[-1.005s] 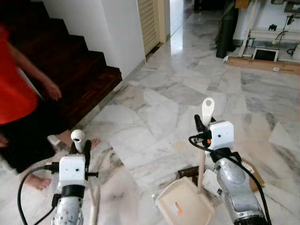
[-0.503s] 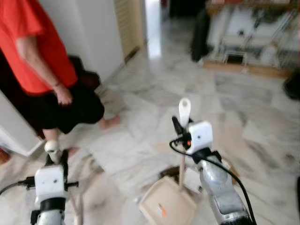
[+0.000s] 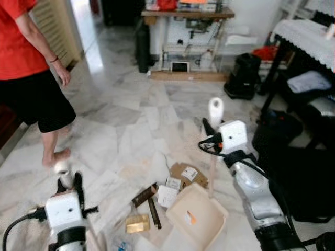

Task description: Sweep floor

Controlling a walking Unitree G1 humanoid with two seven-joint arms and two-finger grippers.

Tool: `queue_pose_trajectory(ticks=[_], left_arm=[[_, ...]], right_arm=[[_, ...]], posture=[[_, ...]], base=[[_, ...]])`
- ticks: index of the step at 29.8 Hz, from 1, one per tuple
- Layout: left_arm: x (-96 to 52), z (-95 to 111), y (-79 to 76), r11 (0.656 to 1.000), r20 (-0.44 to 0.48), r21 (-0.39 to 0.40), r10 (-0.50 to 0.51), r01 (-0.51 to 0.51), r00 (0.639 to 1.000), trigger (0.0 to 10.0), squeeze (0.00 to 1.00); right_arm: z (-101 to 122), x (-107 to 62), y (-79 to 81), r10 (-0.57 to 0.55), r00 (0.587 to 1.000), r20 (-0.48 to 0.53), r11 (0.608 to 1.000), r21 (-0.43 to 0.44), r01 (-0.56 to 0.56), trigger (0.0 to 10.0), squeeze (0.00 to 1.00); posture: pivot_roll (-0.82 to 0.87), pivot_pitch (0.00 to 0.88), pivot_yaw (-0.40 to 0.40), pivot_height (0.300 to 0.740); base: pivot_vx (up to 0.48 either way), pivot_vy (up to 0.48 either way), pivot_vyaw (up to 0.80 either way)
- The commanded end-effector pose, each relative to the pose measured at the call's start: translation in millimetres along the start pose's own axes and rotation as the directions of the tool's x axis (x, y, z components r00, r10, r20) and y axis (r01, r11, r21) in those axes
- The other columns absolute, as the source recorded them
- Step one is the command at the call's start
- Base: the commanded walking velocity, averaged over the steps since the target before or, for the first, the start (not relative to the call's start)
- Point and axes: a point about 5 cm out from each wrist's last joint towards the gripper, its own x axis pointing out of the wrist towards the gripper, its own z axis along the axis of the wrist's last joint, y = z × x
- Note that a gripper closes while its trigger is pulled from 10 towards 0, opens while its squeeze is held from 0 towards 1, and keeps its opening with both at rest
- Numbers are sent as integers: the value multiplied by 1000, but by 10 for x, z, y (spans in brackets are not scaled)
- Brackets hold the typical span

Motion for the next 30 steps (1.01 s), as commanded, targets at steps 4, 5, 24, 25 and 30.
queue_pose_trajectory(ticks=[4, 5, 24, 25, 30], left_arm=[[163, 87, 173, 999, 51, 50, 15, -17, 999, 10000, 0], [192, 85, 185, 998, 57, 54, 19, -22, 998, 10000, 0], [196, 51, 376, 996, 44, 75, 49, -52, 998, 10000, 0], [197, 63, 403, 995, 47, 75, 55, -58, 997, 10000, 0], [196, 123, 493, 994, 61, 66, 80, -84, 995, 10000, 0]], right_arm=[[102, 117, 220, 17, 999, 46, 998, 67, -20, 10000, 0], [128, 131, 246, 25, 998, 58, 997, 69, -29, 10000, 0], [-78, 113, 147, -29, 999, 25, 996, 89, 27, 10000, 0], [-76, 120, 171, -20, 999, 29, 996, 91, 18, 10000, 0], [9, 179, 167, -24, 998, 60, 995, 99, 18, 10000, 0]], posture=[[-143, 0, 78, 740], [-147, 0, 72, 740], [-84, 0, 121, 740], [-80, 0, 126, 740], [-67, 0, 123, 740]], base=[[0, 0, 0], [0, 0, 0], [0, 0, 0], [0, 0, 0], [0, 0, 0]])
